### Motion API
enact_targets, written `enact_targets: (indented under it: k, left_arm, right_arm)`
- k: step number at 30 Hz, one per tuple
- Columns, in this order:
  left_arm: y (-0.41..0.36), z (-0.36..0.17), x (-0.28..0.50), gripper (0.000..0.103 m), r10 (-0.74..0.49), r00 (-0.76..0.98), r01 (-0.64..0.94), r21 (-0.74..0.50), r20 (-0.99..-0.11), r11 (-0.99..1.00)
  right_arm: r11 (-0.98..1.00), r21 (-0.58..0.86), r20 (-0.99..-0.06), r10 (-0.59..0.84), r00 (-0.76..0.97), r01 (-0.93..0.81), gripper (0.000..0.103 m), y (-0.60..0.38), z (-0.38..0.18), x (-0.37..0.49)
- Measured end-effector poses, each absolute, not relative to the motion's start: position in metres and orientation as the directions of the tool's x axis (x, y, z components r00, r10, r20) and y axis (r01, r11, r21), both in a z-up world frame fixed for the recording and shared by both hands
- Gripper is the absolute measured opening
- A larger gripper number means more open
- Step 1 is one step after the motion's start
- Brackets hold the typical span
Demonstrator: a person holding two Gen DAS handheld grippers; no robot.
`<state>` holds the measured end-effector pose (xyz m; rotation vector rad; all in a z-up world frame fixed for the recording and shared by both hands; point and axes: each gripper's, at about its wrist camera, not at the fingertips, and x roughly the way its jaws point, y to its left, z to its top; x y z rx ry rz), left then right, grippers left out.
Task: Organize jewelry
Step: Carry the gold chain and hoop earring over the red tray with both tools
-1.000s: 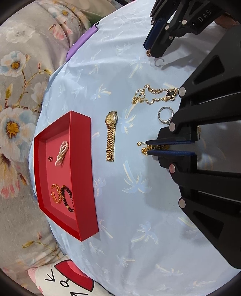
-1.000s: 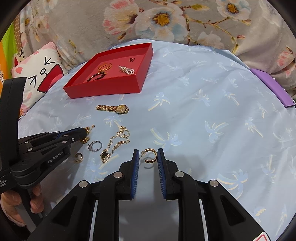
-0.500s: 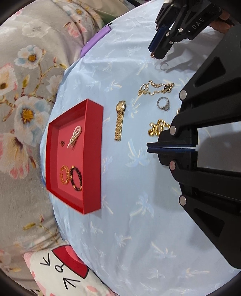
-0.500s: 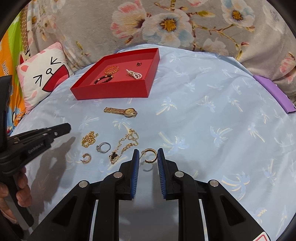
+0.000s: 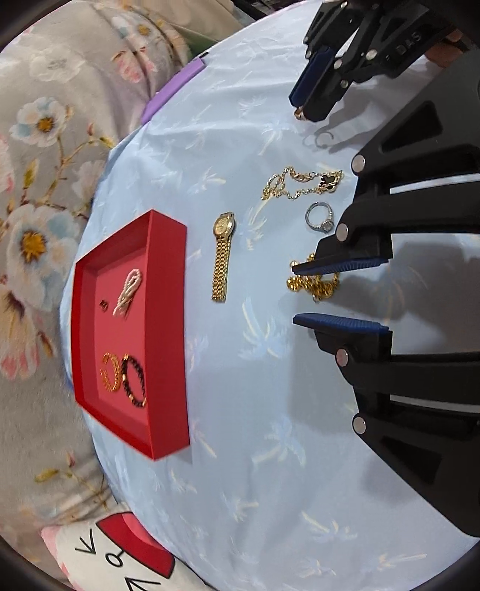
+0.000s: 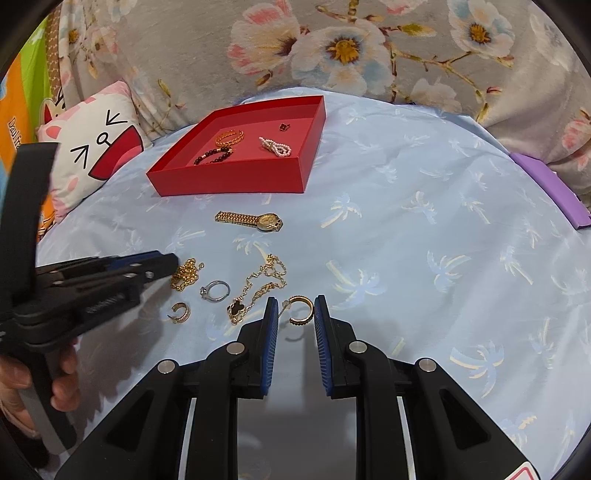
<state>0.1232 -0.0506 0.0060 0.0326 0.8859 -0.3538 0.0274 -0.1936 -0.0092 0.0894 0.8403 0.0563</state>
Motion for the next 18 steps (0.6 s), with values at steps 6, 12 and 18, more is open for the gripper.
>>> enact_targets:
  k: [6, 12, 18]
  left_arm:
    - [-0.061, -0.003, 0.127, 0.003, -0.276, 0.573, 0.33, -0.091, -0.772, 0.939]
    - [-0.053, 0.01, 0.119, 0.002, -0.326, 0.578, 0.357, -0.127, -0.748, 0.925]
    - [-0.027, 0.046, 0.109, 0.003, -0.351, 0.621, 0.354, -0.149, -0.7, 0.923]
  right_arm:
    - [0.994, 0.109, -0.739, 0.088, 0.668, -0.01, 0.018, -0.196, -0.008, 0.028]
    - [0.994, 0.112, -0.735, 0.089, 0.672, -0.01, 0.018, -0.197, -0.007, 0.027]
    - [0.991, 0.133, -0.721, 0.108, 0.685, -0.016, 0.018, -0.198, 0.002, 0.026]
